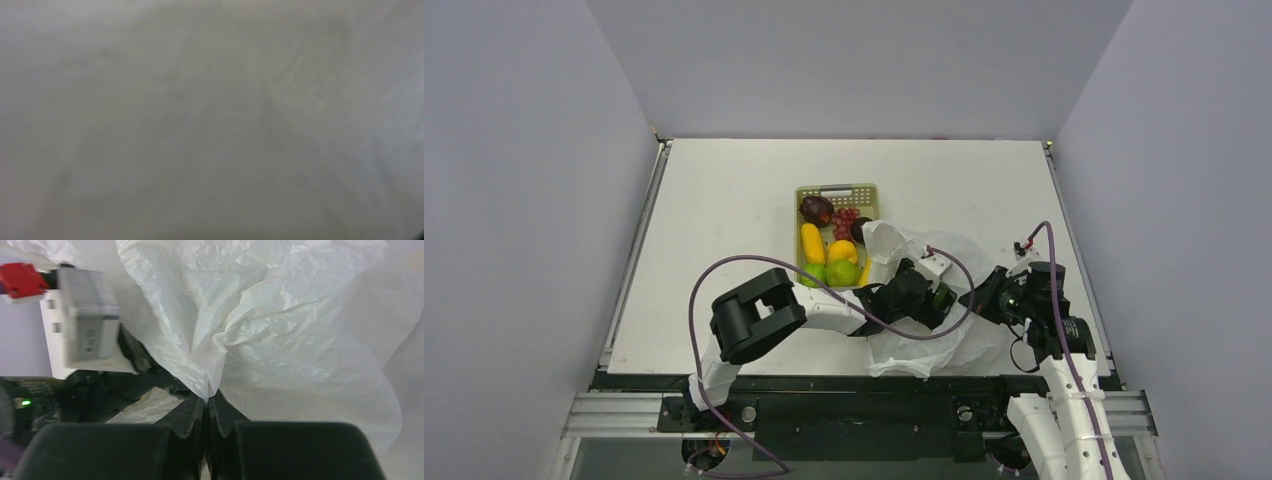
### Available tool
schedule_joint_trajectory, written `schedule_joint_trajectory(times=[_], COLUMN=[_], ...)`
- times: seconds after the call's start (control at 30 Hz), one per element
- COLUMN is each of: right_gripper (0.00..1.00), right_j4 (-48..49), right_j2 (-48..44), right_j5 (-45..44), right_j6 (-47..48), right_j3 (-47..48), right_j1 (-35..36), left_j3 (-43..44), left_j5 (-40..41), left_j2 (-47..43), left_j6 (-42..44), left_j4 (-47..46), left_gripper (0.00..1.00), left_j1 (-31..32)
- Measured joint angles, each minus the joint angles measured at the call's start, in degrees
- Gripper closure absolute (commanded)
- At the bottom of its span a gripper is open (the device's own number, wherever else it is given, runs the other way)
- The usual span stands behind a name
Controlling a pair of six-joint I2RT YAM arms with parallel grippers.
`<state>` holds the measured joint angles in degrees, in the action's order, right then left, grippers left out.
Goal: Take the fake fruits out of the plastic bag
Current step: Adjust the plastic bag at the center of the board.
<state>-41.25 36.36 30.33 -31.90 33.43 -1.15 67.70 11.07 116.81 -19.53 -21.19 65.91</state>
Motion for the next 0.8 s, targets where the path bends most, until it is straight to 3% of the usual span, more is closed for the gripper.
schedule_joint_trajectory(times=[0.17,0.37,0.6,0.8], right_gripper=[1.00,1.00,1.00,1.00], right_j4=[-0.04,-1.49,-11.13,-13.35], right_j2=[-0.81,-4.15,-6.45,-7.69], right_j5=[-0.04,-2.69,-15.13,-18.23], right_j6=[0.07,-1.16,-6.99,-9.33], right_j3=[-0.02,-1.84,-5.92,-11.08], right_j1=[0.00,-0.02,0.02,0.28], left_j3=[1.29,1.40,-6.32,-11.30], left_j5=[1.90,3.78,3.87,-0.22], left_j2=[4.00,5.01,0.87,-4.02], left_j6=[0.74,1.07,0.70,-2.58], left_j4=[-2.10,-4.57,-9.03,-12.15], left_gripper=[0.12,0.35,0.35,0.28], left_j1=[0.35,0.26,0.02,-2.03])
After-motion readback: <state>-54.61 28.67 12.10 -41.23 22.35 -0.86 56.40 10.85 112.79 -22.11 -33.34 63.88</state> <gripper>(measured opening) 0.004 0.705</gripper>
